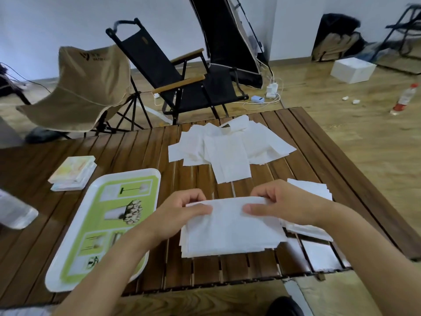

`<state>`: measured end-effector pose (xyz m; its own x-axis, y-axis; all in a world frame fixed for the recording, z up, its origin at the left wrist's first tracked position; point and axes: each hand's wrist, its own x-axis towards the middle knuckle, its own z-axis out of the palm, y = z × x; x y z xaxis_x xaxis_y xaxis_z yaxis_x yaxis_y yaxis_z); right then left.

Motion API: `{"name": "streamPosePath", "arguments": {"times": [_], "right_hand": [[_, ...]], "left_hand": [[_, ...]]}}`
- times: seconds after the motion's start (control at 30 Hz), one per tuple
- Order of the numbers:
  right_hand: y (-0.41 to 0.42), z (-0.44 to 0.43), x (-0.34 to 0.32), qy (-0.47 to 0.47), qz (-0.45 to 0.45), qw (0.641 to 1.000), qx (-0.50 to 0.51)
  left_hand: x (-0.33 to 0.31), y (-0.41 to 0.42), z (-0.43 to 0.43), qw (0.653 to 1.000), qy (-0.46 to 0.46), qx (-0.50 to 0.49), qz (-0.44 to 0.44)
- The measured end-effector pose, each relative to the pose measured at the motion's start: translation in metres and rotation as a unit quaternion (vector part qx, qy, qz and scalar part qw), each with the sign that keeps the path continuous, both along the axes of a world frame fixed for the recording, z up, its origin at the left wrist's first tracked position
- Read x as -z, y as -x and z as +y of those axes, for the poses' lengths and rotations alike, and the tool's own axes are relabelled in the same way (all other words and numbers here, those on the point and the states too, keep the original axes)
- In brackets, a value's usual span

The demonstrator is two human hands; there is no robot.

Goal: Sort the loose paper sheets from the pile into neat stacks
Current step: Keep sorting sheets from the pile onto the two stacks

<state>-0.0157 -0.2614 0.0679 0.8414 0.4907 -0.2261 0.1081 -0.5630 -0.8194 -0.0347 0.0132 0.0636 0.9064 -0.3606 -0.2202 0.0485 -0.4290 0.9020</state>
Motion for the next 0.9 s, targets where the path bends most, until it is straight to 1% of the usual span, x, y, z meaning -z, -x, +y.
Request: {"name": "streamPosePath", "arguments": {"times": [0.07, 0.13, 0.27, 0.33, 0.43, 0.57, 0.63, 0.67, 0.73, 0.8, 0.9], "right_hand": [[-0.004, -0.001, 0.007, 0.022, 0.003, 0.999, 0.04], [-0.007, 0.001, 0.016, 0.063, 0.014, 0.995, 0.072], [-0.014, 0.007, 0.035, 0.135, 0.014, 0.987, 0.091], [-0.016, 0.01, 0.038, 0.167, 0.005, 0.981, 0.099], [-0.017, 0.013, 0.038, 0.218, -0.002, 0.972, 0.092], [-0.02, 0.013, 0.038, 0.325, -0.037, 0.94, 0.092], [-0.022, 0.015, 0.036, 0.36, -0.09, 0.92, 0.124], [-0.025, 0.017, 0.036, 0.36, -0.124, 0.914, 0.142], [-0.034, 0.022, 0.042, 0.323, -0.149, 0.922, 0.152], [-0.046, 0.028, 0.051, 0.284, -0.128, 0.94, 0.137], [-0.06, 0.038, 0.062, 0.286, -0.105, 0.944, 0.127]], "left_hand": [[0.013, -0.005, 0.007, 0.998, -0.044, -0.036, 0.017], [0.026, -0.008, 0.013, 0.995, -0.085, -0.055, 0.02], [0.044, -0.012, 0.015, 0.988, -0.136, -0.069, 0.02], [0.05, -0.015, 0.012, 0.982, -0.173, -0.071, 0.004], [0.059, -0.019, 0.011, 0.964, -0.254, -0.07, -0.034], [0.066, -0.02, 0.016, 0.941, -0.326, -0.067, -0.054], [0.065, -0.02, 0.016, 0.925, -0.37, -0.065, -0.065], [0.063, -0.02, 0.016, 0.918, -0.384, -0.063, -0.07], [0.061, -0.019, 0.015, 0.914, -0.395, -0.061, -0.07], [0.059, -0.018, 0.015, 0.912, -0.4, -0.057, -0.063], [0.054, -0.015, 0.012, 0.907, -0.414, -0.047, -0.063]]}}
